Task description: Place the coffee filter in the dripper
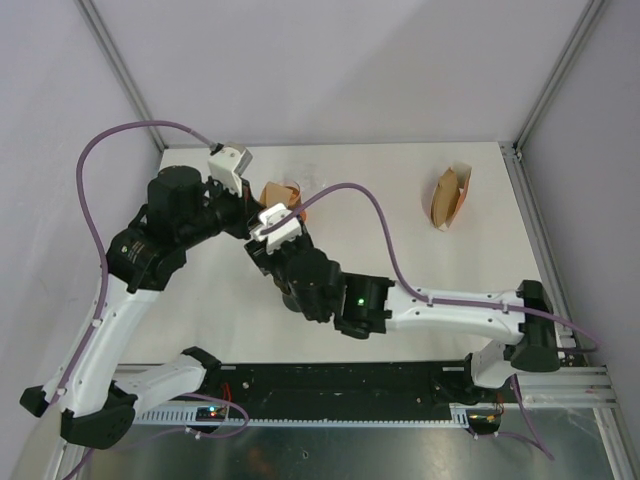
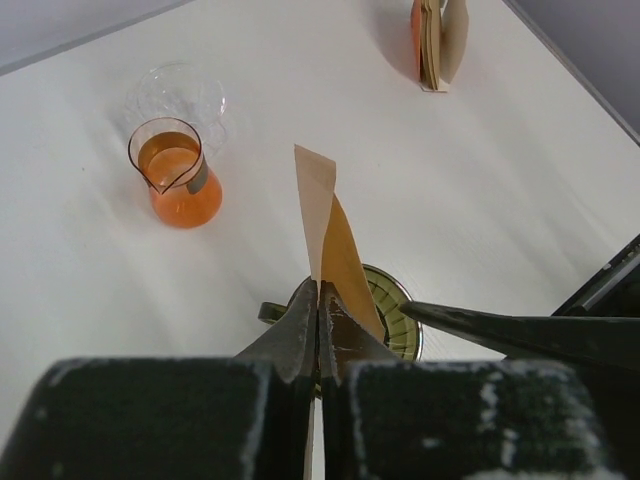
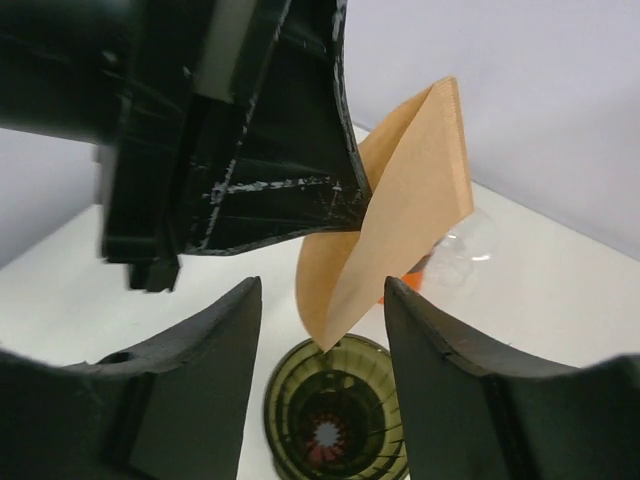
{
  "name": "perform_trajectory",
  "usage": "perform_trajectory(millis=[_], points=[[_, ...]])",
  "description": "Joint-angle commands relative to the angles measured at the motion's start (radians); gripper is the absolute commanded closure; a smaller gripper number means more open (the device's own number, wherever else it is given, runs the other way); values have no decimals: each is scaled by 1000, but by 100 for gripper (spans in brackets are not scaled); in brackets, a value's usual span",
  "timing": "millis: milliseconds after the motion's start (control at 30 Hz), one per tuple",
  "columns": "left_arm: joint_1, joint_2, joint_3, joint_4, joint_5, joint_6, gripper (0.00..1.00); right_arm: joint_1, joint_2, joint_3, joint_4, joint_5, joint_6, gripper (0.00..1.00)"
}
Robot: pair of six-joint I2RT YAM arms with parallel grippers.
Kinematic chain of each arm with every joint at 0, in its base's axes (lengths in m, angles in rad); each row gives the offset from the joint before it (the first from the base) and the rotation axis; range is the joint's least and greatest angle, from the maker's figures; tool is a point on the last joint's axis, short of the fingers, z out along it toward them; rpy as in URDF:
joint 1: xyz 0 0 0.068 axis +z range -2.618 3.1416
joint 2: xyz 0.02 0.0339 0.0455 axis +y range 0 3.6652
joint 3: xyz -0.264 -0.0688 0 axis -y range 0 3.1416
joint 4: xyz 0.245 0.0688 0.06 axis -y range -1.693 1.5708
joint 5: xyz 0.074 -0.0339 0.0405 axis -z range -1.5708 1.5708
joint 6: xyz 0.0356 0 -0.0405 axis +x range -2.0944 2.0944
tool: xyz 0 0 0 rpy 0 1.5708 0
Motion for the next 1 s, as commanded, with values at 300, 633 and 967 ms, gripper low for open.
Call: perform_trajectory(millis=[300,633,967], points=[[5,-31,12,12,6,-13,100,-28,68,74,113,249,-129,59],[5,-37,10,13,13,13,100,-93,61,98,17,159,-75,96],[3,-84,30,-15,53,197,43,-141,117,467,-753,-18,172,100]])
